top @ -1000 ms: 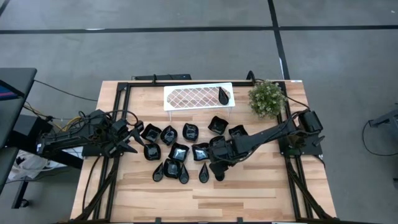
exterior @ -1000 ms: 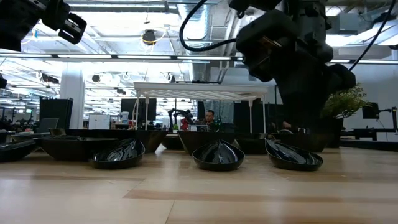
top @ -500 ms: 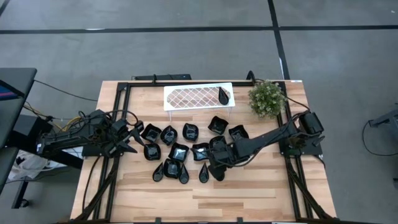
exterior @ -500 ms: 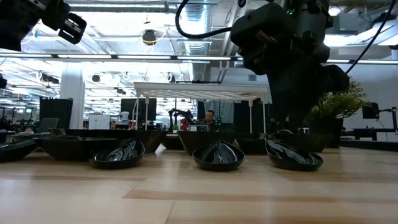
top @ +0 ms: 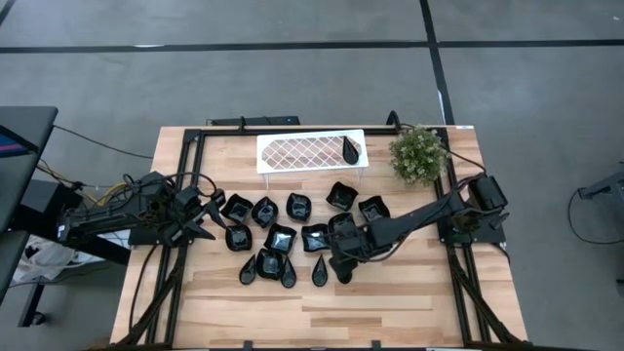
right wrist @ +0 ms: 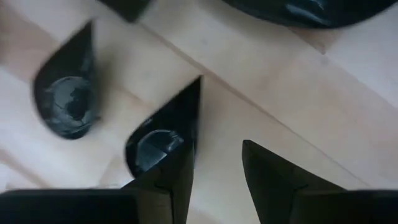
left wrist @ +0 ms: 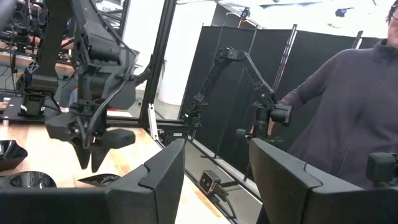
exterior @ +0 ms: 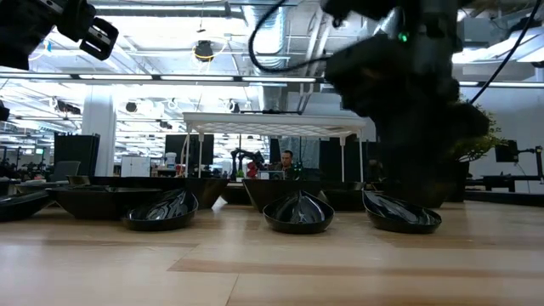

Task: Pick & Place Mini shaped plates
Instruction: Stack the drop-shaped plate on top of the drop-shaped plate on the shelf

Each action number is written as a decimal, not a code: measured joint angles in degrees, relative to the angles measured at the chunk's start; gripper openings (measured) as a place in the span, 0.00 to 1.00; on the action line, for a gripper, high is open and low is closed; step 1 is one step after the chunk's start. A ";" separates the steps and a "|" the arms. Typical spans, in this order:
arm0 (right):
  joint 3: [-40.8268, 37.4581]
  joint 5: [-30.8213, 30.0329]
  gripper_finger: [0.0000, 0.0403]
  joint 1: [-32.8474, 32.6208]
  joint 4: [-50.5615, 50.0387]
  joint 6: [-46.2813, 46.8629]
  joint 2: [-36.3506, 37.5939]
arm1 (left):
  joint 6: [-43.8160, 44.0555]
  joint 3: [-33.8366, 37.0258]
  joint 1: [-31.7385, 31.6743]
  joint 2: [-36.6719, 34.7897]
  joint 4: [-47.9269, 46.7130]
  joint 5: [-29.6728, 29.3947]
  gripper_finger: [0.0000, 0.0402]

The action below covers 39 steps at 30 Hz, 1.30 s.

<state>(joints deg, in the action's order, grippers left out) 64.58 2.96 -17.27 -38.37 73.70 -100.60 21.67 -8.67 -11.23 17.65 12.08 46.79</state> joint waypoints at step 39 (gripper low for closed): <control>-4.87 1.82 0.29 -0.60 10.62 1.40 -2.47 | 0.00 0.00 -0.02 0.07 0.79 0.00 0.45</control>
<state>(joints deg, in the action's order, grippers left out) 59.70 4.78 -17.88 -27.75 75.10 -103.07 21.67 -8.67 -11.25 17.72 12.86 46.78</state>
